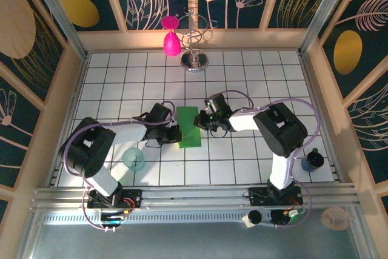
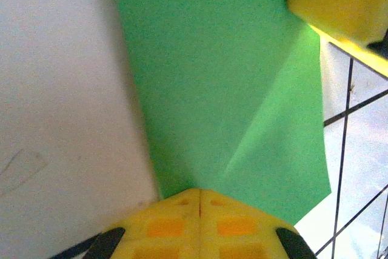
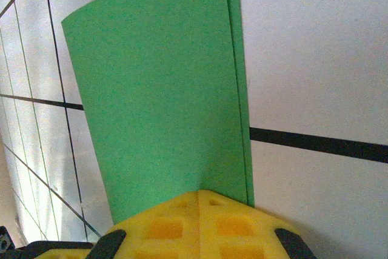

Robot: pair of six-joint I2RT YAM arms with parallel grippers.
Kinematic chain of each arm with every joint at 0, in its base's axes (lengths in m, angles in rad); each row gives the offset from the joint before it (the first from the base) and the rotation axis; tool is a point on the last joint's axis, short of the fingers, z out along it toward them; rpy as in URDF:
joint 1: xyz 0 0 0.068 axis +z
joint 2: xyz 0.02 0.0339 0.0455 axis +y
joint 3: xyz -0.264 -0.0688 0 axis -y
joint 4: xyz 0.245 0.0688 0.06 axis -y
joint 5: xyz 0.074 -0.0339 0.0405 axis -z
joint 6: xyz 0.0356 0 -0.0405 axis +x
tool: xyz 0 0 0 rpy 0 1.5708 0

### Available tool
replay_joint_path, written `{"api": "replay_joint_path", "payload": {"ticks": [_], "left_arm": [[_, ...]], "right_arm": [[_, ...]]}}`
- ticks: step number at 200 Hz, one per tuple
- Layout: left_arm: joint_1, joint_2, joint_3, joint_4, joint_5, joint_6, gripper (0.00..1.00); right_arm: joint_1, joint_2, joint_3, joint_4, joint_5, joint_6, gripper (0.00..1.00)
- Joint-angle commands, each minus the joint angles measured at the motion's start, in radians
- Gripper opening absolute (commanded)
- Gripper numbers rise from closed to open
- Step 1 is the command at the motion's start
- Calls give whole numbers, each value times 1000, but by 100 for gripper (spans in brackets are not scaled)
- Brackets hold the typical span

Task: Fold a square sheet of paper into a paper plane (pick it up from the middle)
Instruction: First fold the square sheet of paper in half at the center of the table.

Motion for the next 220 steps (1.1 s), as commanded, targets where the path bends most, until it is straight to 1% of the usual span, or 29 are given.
{"api": "replay_joint_path", "payload": {"ticks": [1,22,34,56,77,91,106,127,147,185,220], "left_arm": [[-6,-14,-107,-177,-56,-34,3],[-7,-70,-161,-190,-80,-55,3],[-7,-108,-161,-220,-97,-55,3],[-7,-191,-113,-245,-114,-55,3],[-6,-231,-48,-186,-87,-63,3],[-7,-211,-17,-118,-40,-75,3],[-15,-156,20,-69,-2,-77,3],[-40,-72,88,-75,-16,-53,3],[-55,-10,105,-78,-27,-41,3],[-70,45,73,-111,-40,-35,3],[-73,-16,-33,-149,-61,-66,3]], "right_arm": [[-13,149,-90,-368,234,-18,0],[-13,151,-92,-363,233,-14,0],[-14,150,-91,-360,231,-15,0],[-13,155,-87,-361,231,-20,0],[-13,157,-84,-356,229,-21,0],[-11,153,-86,-356,228,-20,0],[-11,145,-92,-356,229,-16,0],[-12,137,-95,-353,224,-11,0],[-11,134,-88,-353,222,-10,0],[-10,140,-74,-363,223,-15,0],[-12,139,-69,-380,241,-1,0]]}}
